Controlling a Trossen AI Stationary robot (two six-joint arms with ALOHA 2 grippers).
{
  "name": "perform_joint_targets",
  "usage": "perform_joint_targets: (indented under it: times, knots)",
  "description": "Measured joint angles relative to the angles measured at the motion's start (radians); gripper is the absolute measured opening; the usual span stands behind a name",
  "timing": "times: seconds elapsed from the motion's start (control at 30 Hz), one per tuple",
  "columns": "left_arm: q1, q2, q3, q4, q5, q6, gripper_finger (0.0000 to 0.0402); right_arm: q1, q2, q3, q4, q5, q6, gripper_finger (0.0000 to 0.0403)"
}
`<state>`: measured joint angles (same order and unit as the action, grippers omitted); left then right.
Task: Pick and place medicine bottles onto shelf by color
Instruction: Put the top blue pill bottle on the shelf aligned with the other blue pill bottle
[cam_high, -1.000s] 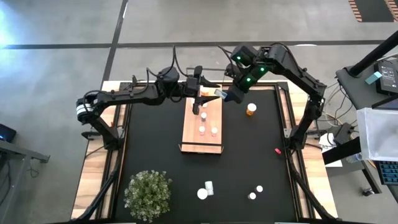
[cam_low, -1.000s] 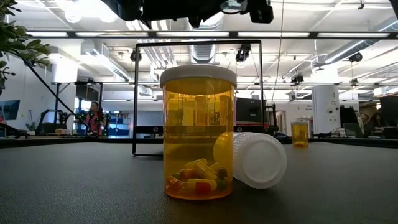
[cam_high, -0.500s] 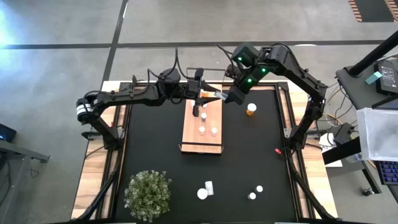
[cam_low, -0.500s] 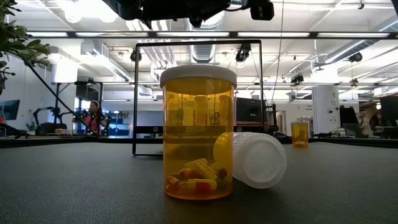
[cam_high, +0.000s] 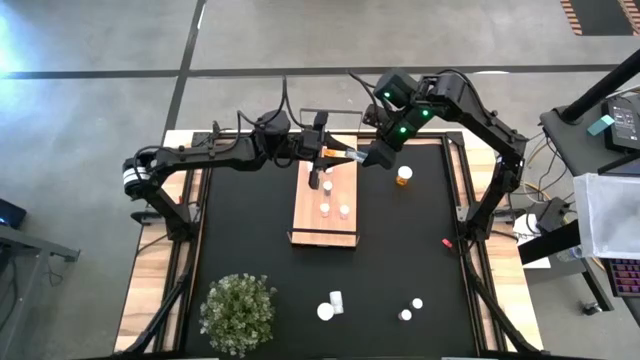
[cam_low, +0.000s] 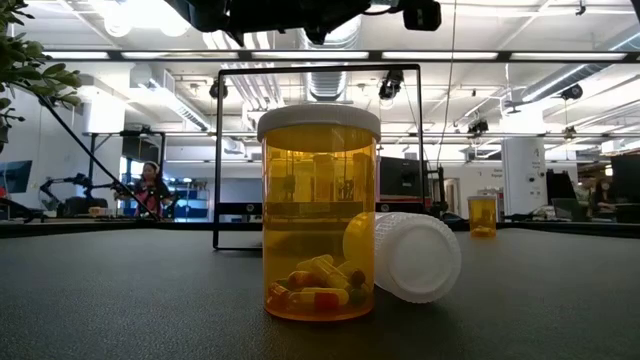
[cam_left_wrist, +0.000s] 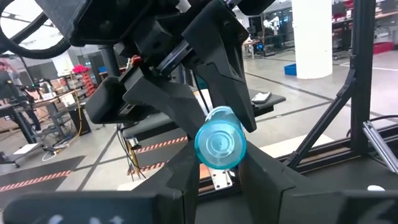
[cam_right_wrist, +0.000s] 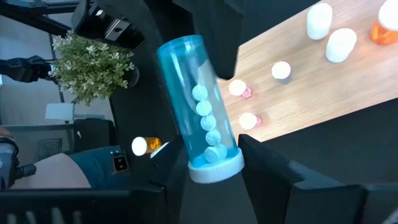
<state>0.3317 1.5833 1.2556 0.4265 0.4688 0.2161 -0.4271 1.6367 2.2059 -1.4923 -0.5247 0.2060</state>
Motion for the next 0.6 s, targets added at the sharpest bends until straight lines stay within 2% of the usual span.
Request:
perform_joint_targets:
  times: [0.33, 0.6]
  knots:
    - [-0.006, -0.002, 0.001, 0.011, -0.005, -0.001, 0.0081, -0.001, -0.018, 0.0, 0.001, 0.004, -0.032, 0.021]
    - [-0.007, -0.002, 0.003, 0.041, -0.017, -0.002, 0.0081, -0.001, -0.067, -0.001, 0.013, 0.005, -0.042, 0.0215]
